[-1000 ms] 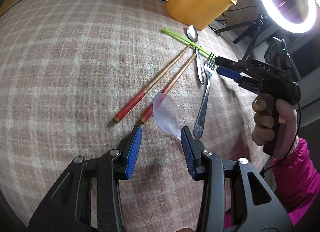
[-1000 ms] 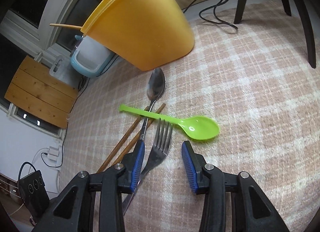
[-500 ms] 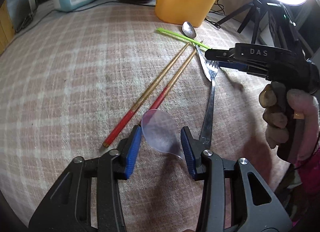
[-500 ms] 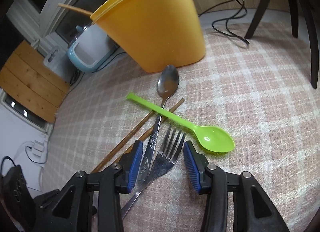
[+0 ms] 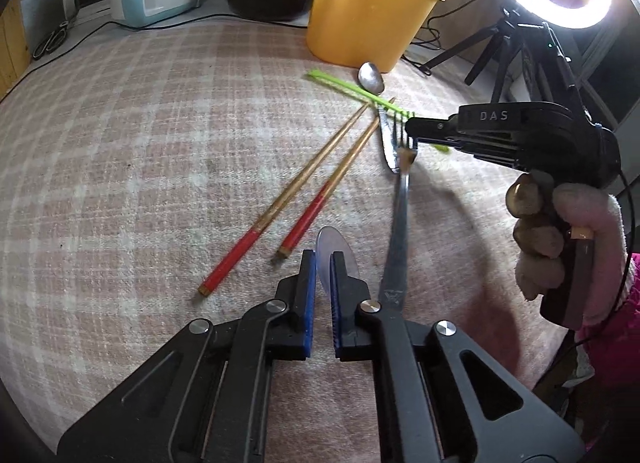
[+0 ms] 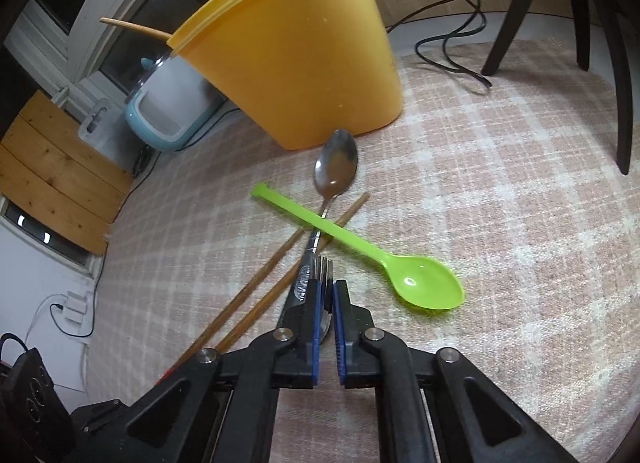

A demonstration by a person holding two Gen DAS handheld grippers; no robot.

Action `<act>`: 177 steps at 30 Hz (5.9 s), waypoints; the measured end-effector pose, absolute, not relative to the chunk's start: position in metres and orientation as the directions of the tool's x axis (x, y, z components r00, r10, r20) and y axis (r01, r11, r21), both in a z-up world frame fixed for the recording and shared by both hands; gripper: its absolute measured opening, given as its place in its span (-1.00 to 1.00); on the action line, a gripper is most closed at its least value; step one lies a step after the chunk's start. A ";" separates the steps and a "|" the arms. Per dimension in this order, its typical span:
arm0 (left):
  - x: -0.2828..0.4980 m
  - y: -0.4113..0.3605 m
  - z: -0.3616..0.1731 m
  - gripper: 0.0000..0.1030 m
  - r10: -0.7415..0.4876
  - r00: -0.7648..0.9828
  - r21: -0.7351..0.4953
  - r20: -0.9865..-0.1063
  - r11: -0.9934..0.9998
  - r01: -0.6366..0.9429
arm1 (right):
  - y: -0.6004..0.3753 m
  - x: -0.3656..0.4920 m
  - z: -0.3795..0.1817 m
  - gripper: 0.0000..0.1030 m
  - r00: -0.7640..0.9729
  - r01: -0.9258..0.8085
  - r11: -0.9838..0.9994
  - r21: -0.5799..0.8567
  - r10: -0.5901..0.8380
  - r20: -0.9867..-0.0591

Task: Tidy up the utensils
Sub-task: 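Close the right gripper on the steel fork while the left grasps the clear plastic spoon, then lift the fork in the right gripper toward the yellow container while the left carries the clear spoon, then lower the fork and clear spoon into the container and open both grippers, then move both open grippers back down to the green spoon and chopsticks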

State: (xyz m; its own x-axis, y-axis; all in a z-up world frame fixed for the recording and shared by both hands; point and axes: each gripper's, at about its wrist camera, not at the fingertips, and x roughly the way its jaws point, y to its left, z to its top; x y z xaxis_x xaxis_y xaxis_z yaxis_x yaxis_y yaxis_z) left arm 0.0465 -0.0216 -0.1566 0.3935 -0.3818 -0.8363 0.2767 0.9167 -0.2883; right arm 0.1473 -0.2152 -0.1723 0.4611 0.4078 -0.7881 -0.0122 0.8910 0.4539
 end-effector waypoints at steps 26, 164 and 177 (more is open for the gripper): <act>0.058 -0.031 -0.162 -0.97 -0.427 0.366 -0.339 -0.827 0.898 0.282 | -0.195 0.159 -0.170 -0.65 0.383 -0.118 0.888 0.444 0.453 -0.805; 0.308 -0.049 0.028 -0.90 -0.569 0.682 -0.209 -0.459 0.815 0.540 | -0.213 0.151 0.046 -0.57 0.870 -0.009 1.000 0.021 0.018 -0.492; 0.231 -0.035 0.062 -0.33 -0.549 0.721 -0.161 -0.423 0.829 0.536 | -0.242 0.102 0.054 -0.21 0.880 0.001 0.997 0.077 0.036 -0.474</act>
State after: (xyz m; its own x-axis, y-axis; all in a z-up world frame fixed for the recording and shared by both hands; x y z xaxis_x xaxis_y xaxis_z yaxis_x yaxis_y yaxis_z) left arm 0.2306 -0.0352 0.0622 0.7209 -0.5486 -0.4234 0.5362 0.8286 -0.1607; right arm 0.1020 -0.2421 0.0535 0.8799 0.0359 -0.4737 0.0010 0.9970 0.0774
